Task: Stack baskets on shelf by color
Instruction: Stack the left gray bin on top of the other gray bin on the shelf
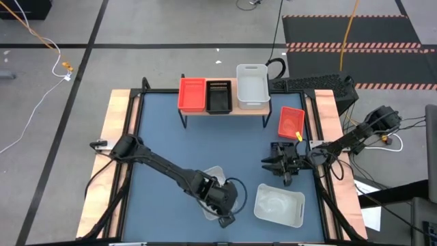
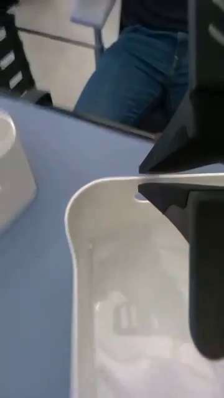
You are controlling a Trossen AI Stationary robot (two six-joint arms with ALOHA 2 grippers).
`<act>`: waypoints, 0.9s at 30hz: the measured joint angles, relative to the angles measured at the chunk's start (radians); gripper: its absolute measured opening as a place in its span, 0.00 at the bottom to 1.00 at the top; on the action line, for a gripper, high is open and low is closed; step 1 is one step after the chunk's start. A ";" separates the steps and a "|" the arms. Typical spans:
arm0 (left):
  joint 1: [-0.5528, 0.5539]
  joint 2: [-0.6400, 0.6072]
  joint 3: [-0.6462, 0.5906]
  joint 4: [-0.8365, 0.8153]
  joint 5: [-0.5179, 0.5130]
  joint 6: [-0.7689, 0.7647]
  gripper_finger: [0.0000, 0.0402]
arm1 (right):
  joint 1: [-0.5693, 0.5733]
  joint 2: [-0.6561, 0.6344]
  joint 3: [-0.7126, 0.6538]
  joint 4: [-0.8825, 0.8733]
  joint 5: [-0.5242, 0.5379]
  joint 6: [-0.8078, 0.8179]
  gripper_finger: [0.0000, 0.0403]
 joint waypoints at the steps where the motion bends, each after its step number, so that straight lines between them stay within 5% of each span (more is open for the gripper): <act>1: -0.002 -0.001 0.019 -0.030 -0.002 0.017 0.11 | 0.000 0.000 0.000 0.000 0.000 0.001 0.27; 9: -0.031 -0.002 0.040 -0.058 -0.183 0.066 0.28 | 0.017 0.000 0.000 -0.007 -0.003 0.002 0.27; 15: -0.085 0.004 0.040 -0.033 -0.192 0.109 0.40 | 0.030 0.000 0.000 -0.027 -0.001 0.002 0.27; 19: -0.142 0.004 0.040 -0.026 -0.214 0.154 0.43 | 0.031 0.000 0.001 -0.058 0.002 0.011 0.27; 27: -0.226 0.015 0.042 -0.120 -0.420 0.072 0.43 | 0.031 0.000 0.001 -0.090 0.028 0.052 0.27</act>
